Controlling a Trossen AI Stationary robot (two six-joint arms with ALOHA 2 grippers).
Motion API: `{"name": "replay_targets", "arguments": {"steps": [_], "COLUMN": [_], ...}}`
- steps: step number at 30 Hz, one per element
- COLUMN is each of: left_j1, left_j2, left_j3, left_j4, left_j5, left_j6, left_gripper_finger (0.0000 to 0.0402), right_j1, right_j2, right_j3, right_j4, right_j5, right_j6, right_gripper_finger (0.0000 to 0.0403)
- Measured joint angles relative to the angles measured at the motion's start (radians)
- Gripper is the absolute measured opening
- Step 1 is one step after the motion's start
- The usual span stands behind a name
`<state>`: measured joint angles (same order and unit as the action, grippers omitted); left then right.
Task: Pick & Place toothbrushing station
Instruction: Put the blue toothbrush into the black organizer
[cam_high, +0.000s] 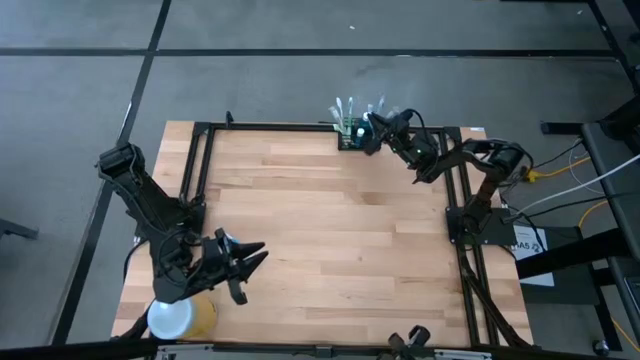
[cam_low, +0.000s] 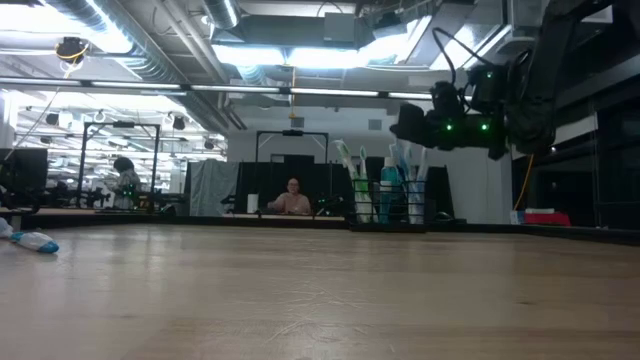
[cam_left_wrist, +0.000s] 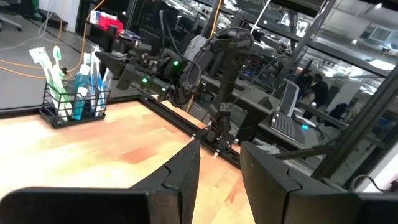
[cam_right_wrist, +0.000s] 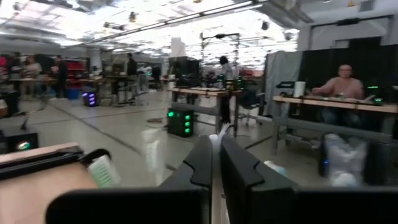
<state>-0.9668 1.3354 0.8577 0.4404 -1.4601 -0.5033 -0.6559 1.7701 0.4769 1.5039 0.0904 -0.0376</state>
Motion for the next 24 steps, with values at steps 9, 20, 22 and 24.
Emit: {"name": "replay_targets", "arguments": {"steps": [9, 20, 22, 24], "left_j1": [-0.021, -0.028, -0.028, -0.028], "left_j2": [0.0, 0.009, 0.012, 0.012], "left_j3": [0.0, 0.0, 0.0, 0.0], "left_j4": [0.005, 0.005, 0.004, 0.005], "left_j5": [0.0, 0.019, 0.02, 0.02], "left_j6": [-0.017, -0.026, -0.026, -0.023], "left_gripper_finger": [0.0111, 0.0111, 0.0111, 0.0111], "right_j1": [-0.014, 0.002, 0.026, 0.081], "right_j2": [0.006, -0.158, -0.228, -0.299], "right_j3": [-0.016, -0.097, -0.103, -0.1], "right_j4": [-0.039, 0.063, 0.061, -0.004], "right_j5": [0.008, -0.109, -0.192, -0.275], "right_j6": [0.132, 0.197, 0.228, 0.282], "right_gripper_finger": [0.012, 0.0221, 0.0222, 0.022]}}
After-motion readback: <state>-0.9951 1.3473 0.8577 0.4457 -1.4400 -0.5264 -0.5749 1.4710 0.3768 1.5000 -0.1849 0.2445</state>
